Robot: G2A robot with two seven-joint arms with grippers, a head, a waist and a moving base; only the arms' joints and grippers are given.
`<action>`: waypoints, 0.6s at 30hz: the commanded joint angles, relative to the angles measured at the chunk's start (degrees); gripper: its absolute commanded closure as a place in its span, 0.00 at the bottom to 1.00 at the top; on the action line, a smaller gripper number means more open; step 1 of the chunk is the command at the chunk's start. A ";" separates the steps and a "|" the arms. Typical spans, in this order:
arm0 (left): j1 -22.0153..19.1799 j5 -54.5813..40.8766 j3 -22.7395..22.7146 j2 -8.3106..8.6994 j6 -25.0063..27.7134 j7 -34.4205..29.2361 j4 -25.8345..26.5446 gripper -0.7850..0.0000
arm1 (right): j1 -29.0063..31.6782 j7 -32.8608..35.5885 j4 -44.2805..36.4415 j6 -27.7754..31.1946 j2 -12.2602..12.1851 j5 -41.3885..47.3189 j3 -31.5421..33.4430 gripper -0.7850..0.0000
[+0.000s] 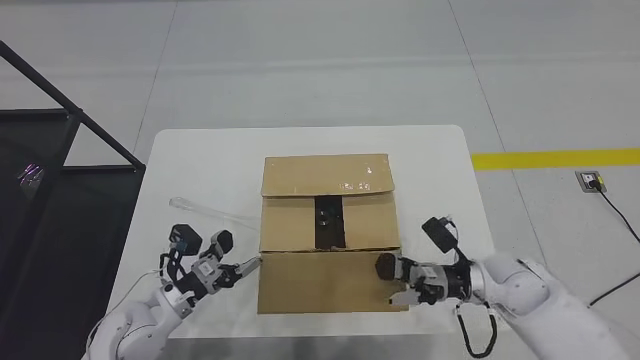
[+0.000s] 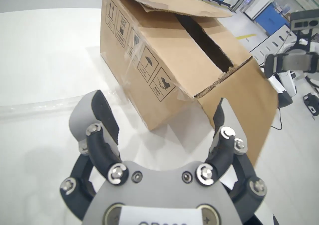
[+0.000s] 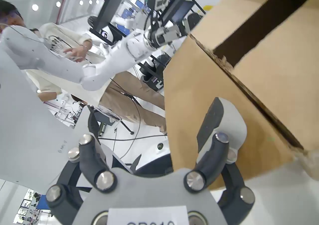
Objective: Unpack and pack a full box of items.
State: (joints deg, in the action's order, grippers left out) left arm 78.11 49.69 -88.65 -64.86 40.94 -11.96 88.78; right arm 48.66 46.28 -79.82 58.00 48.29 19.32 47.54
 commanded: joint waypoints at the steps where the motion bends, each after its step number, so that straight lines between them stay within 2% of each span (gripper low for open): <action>1: -0.15 0.98 0.36 0.06 0.19 0.07 -0.33 0.00 | -0.15 0.00 -0.71 0.00 0.06 4.63 0.33 0.00; 5: -0.36 0.65 0.50 0.17 0.52 0.59 -0.85 0.00 | -1.10 -0.98 1.35 -0.31 0.64 13.78 0.72 0.00; 15: -0.29 -0.54 -0.11 0.37 0.76 0.65 -0.82 0.00 | -1.00 -1.08 1.24 -0.76 0.65 13.60 0.68 0.00; 16: -0.29 -0.54 -0.11 0.37 0.76 0.65 -0.82 0.00 | -0.92 -1.22 0.66 -2.09 0.72 13.13 0.55 0.00; 18: -0.29 -0.54 -0.11 0.37 0.76 0.65 -0.82 0.00 | -1.79 -4.05 0.43 -8.66 1.15 11.17 0.54 0.00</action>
State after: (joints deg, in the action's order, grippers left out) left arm 77.82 49.15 -88.76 -64.50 41.71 -11.32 87.97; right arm 47.33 44.01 -79.34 54.14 49.25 31.47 48.04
